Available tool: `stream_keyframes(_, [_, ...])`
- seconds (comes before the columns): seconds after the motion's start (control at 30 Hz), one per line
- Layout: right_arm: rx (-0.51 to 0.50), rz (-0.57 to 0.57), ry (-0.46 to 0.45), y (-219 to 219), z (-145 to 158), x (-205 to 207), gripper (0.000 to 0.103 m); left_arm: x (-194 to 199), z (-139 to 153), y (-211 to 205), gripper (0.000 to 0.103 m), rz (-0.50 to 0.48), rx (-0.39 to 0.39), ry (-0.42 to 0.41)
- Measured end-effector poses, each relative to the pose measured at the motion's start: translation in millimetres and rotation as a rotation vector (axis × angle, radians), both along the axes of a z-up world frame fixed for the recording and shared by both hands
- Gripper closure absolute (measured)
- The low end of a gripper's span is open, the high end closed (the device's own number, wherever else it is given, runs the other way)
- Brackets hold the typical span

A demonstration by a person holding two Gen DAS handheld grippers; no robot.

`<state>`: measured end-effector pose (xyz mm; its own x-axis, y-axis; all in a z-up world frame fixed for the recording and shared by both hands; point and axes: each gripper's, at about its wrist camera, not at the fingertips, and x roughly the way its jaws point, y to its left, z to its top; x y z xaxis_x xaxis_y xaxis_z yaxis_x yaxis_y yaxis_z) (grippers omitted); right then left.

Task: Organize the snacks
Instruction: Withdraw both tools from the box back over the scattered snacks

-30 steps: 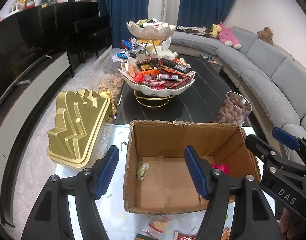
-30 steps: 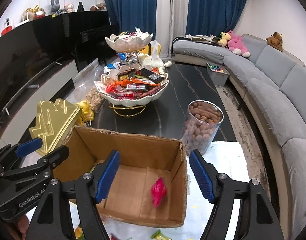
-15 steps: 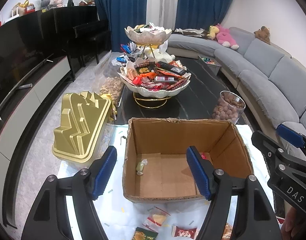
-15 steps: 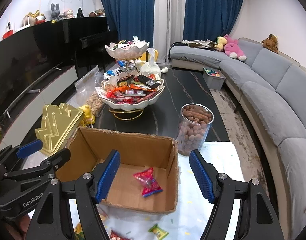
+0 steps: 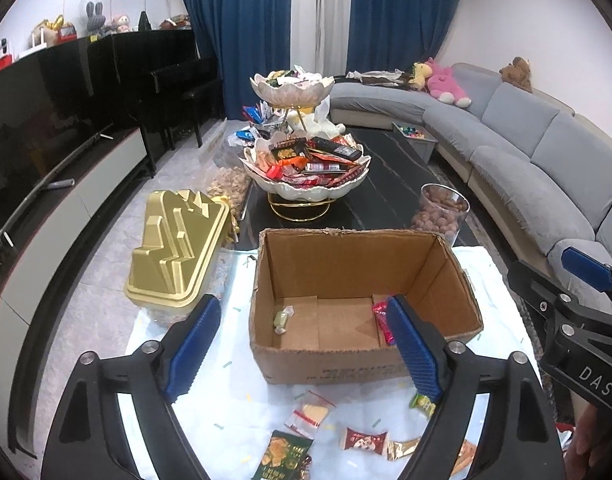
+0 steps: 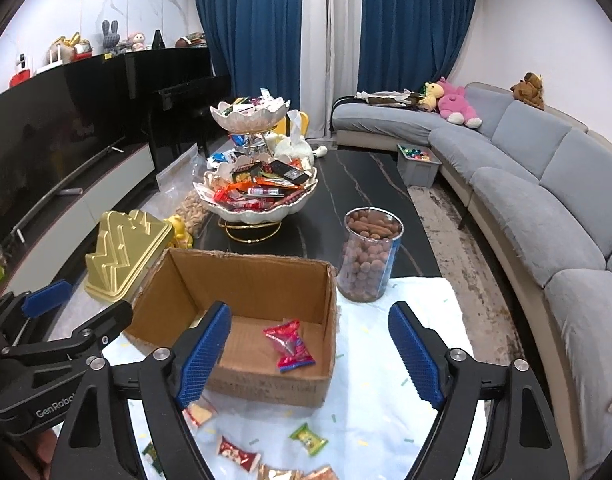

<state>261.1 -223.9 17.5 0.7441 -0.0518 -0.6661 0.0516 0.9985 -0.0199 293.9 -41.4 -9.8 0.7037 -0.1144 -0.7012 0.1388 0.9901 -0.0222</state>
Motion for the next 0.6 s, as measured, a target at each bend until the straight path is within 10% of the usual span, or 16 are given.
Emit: stream_keyframes(0.6, [0.026,-0.026,-0.007,-3,1,-60,0.019,-60,9,5,0.011,-0.007,0.020,-0.035])
